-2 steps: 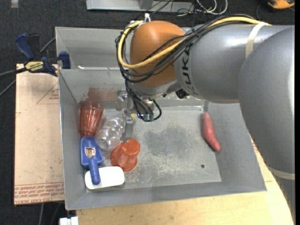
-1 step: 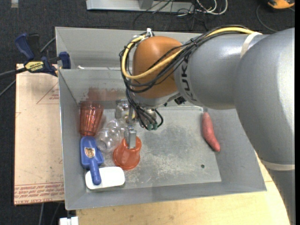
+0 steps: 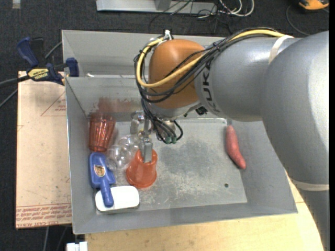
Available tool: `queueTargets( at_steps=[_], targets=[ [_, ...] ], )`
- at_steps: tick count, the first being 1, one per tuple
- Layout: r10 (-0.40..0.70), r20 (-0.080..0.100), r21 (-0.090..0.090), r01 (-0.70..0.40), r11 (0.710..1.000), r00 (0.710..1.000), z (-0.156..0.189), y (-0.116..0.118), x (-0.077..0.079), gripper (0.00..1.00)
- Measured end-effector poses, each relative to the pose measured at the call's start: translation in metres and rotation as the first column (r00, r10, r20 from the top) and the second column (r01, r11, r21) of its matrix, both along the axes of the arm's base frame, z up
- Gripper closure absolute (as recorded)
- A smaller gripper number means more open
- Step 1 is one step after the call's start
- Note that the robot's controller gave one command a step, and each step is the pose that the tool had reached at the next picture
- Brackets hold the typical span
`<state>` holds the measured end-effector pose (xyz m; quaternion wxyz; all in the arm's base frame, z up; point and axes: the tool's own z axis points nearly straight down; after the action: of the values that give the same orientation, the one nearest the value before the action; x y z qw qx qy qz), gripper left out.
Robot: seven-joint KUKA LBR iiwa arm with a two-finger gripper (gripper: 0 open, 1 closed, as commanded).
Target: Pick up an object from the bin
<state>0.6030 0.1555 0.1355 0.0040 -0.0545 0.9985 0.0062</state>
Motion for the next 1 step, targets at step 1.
queueTargets(
  at_steps=[1],
  targets=[
    [0.0,0.0,0.0,0.0,1.0,1.0,0.0,0.0,0.0,1.0]
  ],
)
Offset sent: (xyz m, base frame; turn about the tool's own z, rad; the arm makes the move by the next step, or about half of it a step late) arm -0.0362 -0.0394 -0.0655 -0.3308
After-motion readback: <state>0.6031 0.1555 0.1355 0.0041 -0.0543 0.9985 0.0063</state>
